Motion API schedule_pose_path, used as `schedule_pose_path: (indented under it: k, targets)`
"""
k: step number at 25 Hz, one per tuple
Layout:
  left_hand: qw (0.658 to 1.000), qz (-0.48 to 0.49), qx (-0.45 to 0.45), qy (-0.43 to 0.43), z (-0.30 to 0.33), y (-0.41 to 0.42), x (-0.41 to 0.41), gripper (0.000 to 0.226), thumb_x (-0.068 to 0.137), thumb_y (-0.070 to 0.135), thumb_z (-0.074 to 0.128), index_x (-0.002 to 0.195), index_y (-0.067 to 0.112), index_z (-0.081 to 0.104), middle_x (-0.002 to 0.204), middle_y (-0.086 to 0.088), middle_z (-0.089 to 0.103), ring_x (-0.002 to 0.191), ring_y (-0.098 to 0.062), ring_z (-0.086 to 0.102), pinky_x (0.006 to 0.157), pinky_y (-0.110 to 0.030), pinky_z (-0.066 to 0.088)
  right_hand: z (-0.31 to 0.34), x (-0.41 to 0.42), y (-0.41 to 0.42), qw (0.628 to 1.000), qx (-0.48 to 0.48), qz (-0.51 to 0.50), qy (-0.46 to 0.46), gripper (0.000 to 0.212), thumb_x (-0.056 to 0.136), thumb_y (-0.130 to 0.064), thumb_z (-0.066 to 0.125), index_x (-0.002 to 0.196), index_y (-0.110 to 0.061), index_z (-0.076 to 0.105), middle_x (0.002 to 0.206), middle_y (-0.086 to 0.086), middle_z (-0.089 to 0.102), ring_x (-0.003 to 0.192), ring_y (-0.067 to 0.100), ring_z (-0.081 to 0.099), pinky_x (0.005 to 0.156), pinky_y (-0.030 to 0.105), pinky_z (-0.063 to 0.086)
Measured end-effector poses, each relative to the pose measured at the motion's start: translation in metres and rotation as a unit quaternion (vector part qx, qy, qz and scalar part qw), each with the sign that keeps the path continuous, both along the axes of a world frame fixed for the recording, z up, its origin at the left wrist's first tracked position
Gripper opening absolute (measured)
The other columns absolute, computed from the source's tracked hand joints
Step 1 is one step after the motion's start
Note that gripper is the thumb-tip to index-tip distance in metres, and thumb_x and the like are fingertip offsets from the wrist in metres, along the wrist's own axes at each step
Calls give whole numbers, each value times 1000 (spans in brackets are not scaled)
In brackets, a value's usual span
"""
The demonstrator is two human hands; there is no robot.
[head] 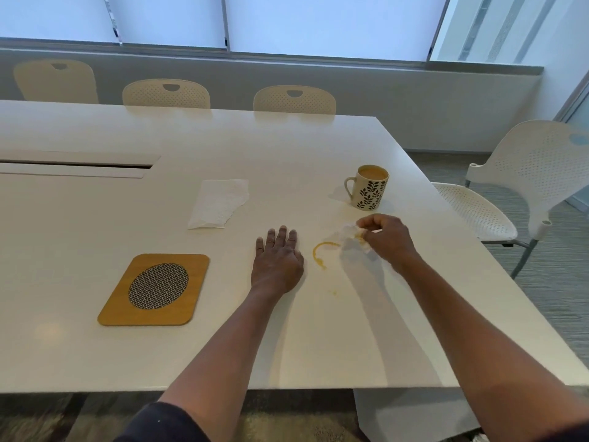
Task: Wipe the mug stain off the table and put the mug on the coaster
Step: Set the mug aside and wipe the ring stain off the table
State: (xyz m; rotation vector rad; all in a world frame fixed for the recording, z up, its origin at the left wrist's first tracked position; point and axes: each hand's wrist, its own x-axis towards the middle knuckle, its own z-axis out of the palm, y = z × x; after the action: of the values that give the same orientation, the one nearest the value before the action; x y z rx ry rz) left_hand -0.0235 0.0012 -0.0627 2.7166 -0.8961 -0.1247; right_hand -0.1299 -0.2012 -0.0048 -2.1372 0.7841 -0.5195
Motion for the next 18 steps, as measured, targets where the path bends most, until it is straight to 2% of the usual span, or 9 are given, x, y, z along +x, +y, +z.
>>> schedule_pose_path:
  k: [3, 6, 9, 13, 18]
  targets:
    - [1000, 1, -4, -1, -1, -1, 1, 57, 103, 31, 18, 159, 22, 10, 168, -1, 3, 154, -21, -2, 124, -44, -3, -10, 30, -4, 985, -117, 37, 125, 32, 83, -2, 59, 110, -10, 74, 118, 10, 71, 113, 25, 61, 98, 28, 44]
    - [1000, 4, -9, -6, -2, -2, 3, 58, 103, 31, 20, 159, 22, 12, 168, -1, 4, 154, -21, -1, 124, -44, -2, -13, 50, 20, 967, -179, 75, 166, 26, 87, -19, 62, 107, -9, 75, 116, 15, 69, 112, 32, 59, 95, 33, 44]
    - [1000, 3, -12, -4, -3, -2, 4, 58, 102, 30, 20, 159, 22, 12, 168, -1, 4, 154, -21, -1, 124, -44, -2, -16, 54, 46, 956, -223, 124, 145, 28, 89, -30, 62, 105, -12, 75, 115, 14, 69, 108, 31, 62, 97, 35, 43]
    - [1000, 3, -16, -3, -3, -1, 4, 58, 102, 30, 19, 159, 22, 12, 168, -1, 4, 154, -21, -1, 124, -44, -2, -21, 34, 65, 959, -201, 178, 89, 14, 88, -19, 65, 97, -20, 75, 114, 1, 68, 105, 23, 62, 94, 31, 47]
    - [1000, 1, -18, 0, -1, -2, 1, 57, 103, 30, 21, 159, 21, 13, 168, -1, 5, 154, -22, 0, 124, -44, -2, -21, -1, 61, 955, -215, 177, 100, 15, 83, -10, 65, 87, -21, 74, 106, -5, 67, 98, 20, 62, 85, 27, 48]
